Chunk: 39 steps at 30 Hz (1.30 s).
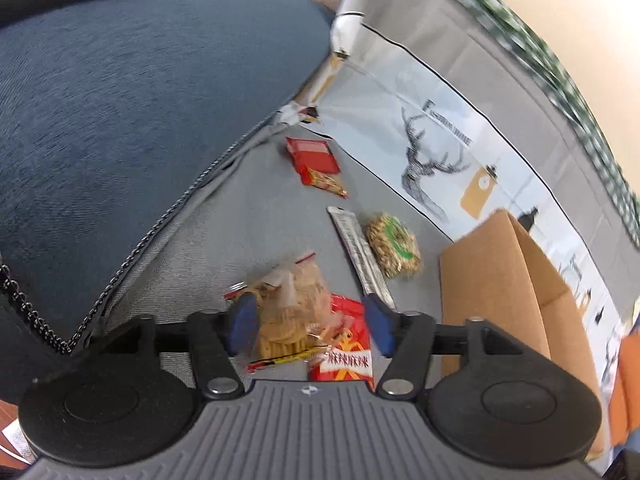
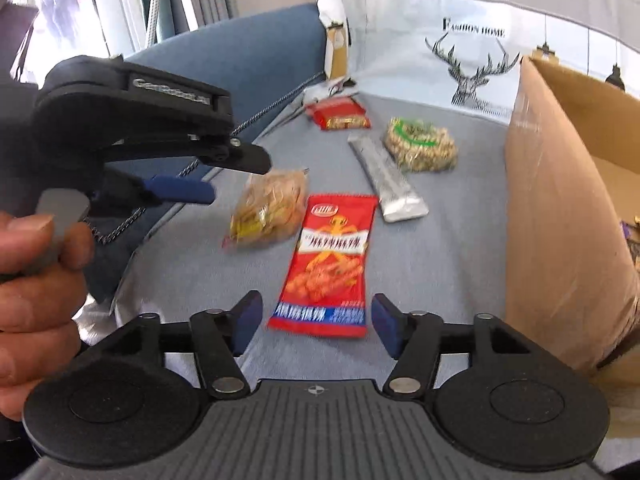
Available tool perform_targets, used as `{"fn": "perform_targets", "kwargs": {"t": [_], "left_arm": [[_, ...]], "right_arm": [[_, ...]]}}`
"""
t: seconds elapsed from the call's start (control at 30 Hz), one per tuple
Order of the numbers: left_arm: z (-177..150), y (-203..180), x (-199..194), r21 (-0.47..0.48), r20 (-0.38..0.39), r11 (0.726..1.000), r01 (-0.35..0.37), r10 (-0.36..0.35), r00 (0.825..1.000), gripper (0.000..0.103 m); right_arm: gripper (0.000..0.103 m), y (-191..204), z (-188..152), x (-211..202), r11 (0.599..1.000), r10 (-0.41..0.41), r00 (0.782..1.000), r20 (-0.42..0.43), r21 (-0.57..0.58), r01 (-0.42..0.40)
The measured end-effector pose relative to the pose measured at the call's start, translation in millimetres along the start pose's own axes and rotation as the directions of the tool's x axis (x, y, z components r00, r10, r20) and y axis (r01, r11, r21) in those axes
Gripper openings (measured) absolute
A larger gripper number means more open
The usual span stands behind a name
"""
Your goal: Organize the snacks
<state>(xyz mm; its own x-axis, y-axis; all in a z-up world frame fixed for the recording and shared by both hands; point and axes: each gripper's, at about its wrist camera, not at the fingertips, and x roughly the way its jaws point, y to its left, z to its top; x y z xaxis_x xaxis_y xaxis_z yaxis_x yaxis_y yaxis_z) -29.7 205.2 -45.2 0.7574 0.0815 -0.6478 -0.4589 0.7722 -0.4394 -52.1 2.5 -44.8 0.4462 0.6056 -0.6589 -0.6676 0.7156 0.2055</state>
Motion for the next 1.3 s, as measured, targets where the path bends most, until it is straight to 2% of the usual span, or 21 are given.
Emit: {"fn": "perform_targets", "kwargs": {"t": [0.13,0.33,0.63,0.7,0.77,0.83,1.07,1.17,1.3], "left_arm": [[4,4,7,-0.036,-0.018,0.999,0.000,-0.001,1.000,0.072],[5,7,26,-0.068,-0.095,0.997,0.020,-0.026,0.995,0.076],[4,6,54,-0.074,-0.156,0.997,-0.009,-0.002,0.988,0.076],[3,3,55,-0.062,-0.155,0.998,-0.012,0.002,0.988,0.076],[3,0,57,-0.050,-0.155,0.999,-0.014,0.006,0.988,0.076],[2,-1,57,-0.042,-0.154,0.999,-0.015,0.009,0.988,0.076],[-1,-3,56,-0.024,-0.151,0.999,-0.026,0.022,0.988,0.072],[-1,-3,53,-0.019,-0.133,1.000,-0.021,0.018,0.991,0.061],[0,-6,47,-0.009,-0.105,1.000,-0.014,0.013,0.994,0.060]], "right_arm": [[0.073,-7,6,15,1.000,-0.010,1.000,0.007,0.017,0.010],[0.078,-13,11,41,0.999,-0.015,1.000,-0.025,0.042,0.016],[0.079,-11,12,61,0.998,-0.061,0.997,-0.042,-0.025,0.060],[0.073,-10,12,63,0.997,-0.069,0.997,-0.038,-0.046,0.067],[0.057,-8,12,62,0.995,-0.071,0.997,-0.026,-0.066,0.069],[0.053,-8,11,60,0.995,-0.069,0.997,-0.021,-0.077,0.067],[0.048,-8,11,49,0.992,-0.098,0.995,-0.003,-0.075,0.098],[0.048,-10,11,45,0.991,-0.115,0.993,-0.003,-0.068,0.115],[0.048,-15,10,42,0.992,-0.122,0.992,-0.015,-0.045,0.122]]}}
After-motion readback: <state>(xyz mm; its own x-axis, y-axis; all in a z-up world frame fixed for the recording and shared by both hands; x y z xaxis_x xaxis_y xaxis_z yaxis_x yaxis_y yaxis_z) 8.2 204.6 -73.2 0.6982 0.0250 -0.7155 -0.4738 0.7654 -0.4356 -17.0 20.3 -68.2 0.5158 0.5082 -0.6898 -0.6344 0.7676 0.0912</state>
